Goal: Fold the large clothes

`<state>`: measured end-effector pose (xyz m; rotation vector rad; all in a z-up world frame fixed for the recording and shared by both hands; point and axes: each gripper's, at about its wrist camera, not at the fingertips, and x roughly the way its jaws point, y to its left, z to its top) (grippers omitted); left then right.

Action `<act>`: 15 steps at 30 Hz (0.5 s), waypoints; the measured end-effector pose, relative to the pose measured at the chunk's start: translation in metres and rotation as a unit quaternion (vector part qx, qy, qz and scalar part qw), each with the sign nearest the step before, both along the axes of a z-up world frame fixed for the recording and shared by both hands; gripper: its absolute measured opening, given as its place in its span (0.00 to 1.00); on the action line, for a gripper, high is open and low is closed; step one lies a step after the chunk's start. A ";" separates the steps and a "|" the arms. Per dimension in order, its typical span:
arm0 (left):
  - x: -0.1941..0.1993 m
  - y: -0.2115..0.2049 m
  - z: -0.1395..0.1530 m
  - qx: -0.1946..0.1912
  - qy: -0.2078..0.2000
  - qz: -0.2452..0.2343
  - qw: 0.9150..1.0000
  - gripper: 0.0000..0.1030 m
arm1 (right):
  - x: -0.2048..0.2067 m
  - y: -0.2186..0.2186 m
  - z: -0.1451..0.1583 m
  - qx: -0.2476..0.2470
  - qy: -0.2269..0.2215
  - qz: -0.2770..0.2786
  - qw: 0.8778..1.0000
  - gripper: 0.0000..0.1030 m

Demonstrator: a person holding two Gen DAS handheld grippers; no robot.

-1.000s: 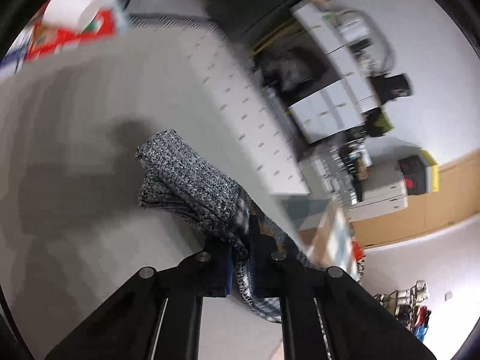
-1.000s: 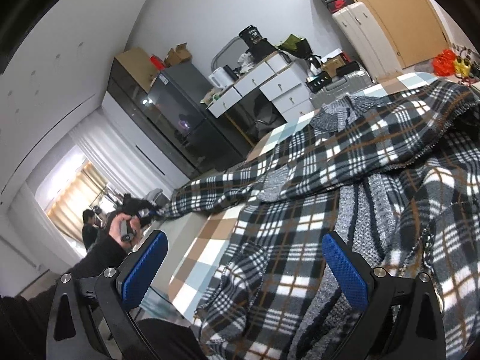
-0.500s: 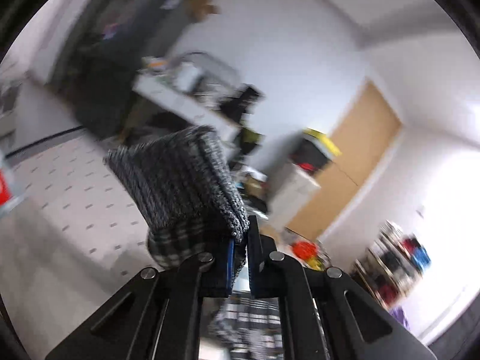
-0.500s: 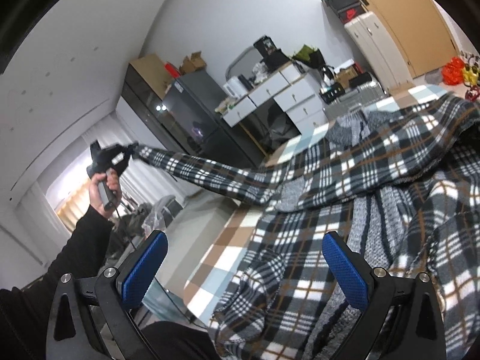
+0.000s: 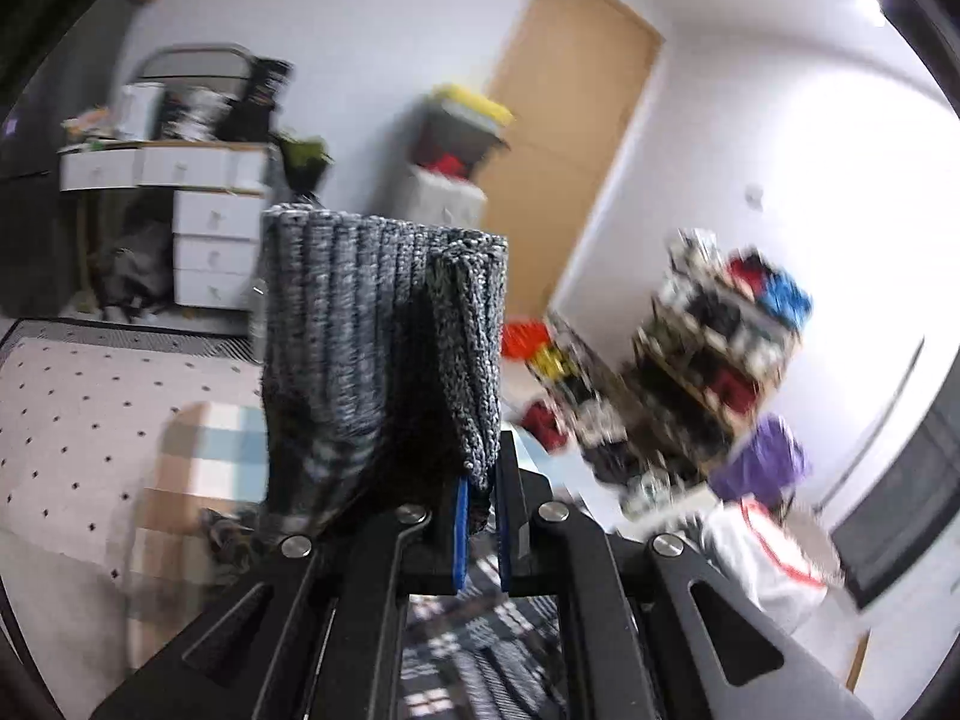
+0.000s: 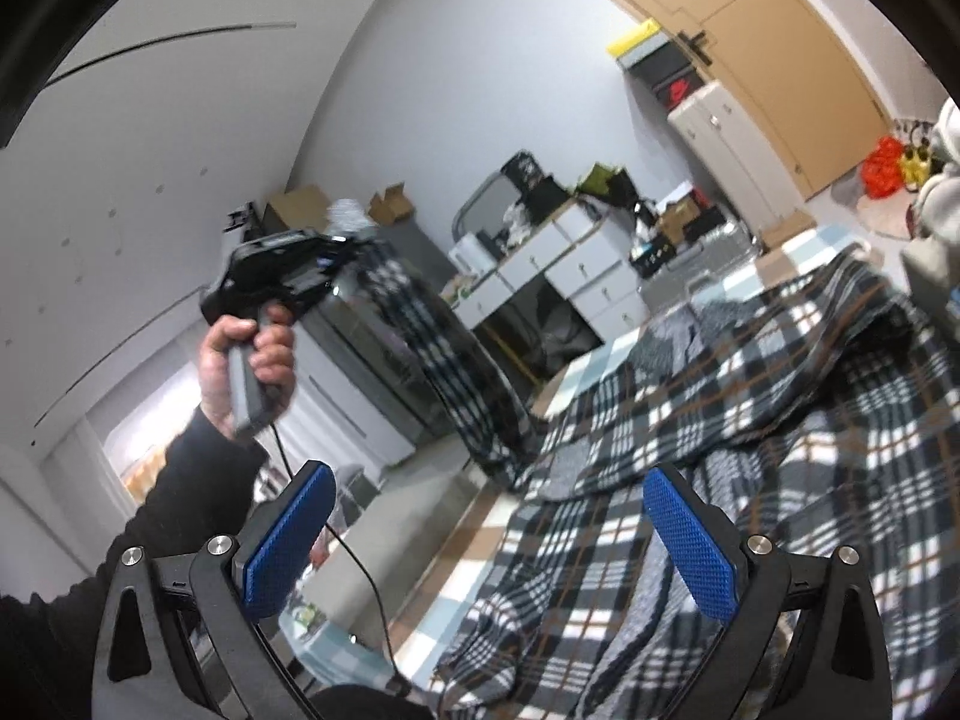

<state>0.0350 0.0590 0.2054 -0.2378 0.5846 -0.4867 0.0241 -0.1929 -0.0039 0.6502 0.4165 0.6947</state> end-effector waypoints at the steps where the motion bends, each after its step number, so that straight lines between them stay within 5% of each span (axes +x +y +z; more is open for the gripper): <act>1: 0.008 -0.014 -0.005 0.004 0.008 -0.011 1.000 0.02 | -0.001 -0.005 0.001 0.007 -0.001 -0.007 1.000 1.00; 6: 0.029 -0.085 -0.037 0.034 0.065 -0.067 0.995 0.02 | 0.000 -0.036 0.004 0.042 -0.004 -0.041 0.998 1.00; 11: 0.054 -0.127 -0.077 0.046 0.157 -0.103 0.981 0.02 | 0.006 -0.064 -0.002 0.071 0.020 -0.070 0.995 1.00; 15: 0.058 -0.156 -0.097 0.078 0.180 -0.117 0.974 0.02 | 0.007 -0.081 -0.007 0.095 0.028 -0.080 0.992 1.00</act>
